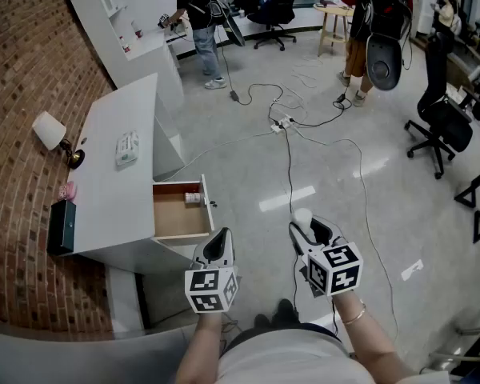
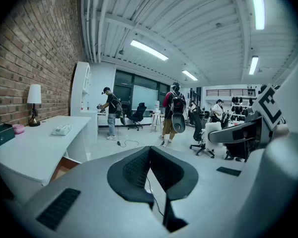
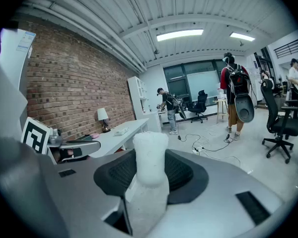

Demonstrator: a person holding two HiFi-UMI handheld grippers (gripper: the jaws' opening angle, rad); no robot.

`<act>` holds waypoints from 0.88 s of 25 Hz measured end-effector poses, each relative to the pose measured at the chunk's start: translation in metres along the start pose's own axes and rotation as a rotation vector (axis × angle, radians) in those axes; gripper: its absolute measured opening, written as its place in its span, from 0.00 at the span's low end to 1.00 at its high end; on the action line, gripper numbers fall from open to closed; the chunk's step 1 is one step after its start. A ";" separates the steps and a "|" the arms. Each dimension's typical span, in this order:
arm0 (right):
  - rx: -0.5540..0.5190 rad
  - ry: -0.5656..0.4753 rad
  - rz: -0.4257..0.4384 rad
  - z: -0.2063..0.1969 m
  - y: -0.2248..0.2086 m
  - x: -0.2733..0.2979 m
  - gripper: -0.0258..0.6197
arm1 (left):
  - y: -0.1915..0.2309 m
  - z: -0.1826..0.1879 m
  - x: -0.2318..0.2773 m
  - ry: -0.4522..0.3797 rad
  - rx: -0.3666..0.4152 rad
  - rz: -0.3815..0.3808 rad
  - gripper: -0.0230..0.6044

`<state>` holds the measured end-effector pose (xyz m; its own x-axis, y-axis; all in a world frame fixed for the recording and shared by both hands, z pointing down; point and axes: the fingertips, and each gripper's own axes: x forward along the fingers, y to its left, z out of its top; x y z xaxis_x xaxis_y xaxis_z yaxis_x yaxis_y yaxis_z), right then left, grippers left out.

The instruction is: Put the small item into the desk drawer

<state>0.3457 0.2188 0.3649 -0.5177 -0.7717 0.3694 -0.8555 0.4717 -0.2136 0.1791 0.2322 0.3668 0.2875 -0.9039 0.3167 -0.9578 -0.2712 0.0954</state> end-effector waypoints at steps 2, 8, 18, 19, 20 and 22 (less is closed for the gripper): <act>0.000 -0.003 0.000 0.000 -0.005 0.001 0.31 | -0.003 0.001 0.004 -0.002 0.002 0.002 0.07; 0.021 -0.010 0.020 -0.004 -0.018 -0.004 0.32 | -0.016 -0.003 0.013 0.003 0.001 0.003 0.07; 0.017 -0.013 0.023 -0.001 -0.045 -0.013 0.32 | -0.030 0.002 0.018 -0.006 0.012 0.034 0.07; 0.018 -0.014 0.024 0.001 -0.047 -0.012 0.32 | -0.031 0.003 0.019 -0.004 0.013 0.036 0.07; 0.020 -0.013 0.026 0.002 -0.048 -0.012 0.32 | -0.031 0.004 0.020 -0.002 0.015 0.038 0.07; 0.024 -0.007 0.031 0.003 -0.051 -0.010 0.32 | -0.032 0.005 0.024 0.007 0.019 0.041 0.07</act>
<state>0.3941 0.2012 0.3696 -0.5443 -0.7598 0.3556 -0.8387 0.4853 -0.2471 0.2165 0.2175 0.3663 0.2475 -0.9123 0.3262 -0.9687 -0.2397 0.0646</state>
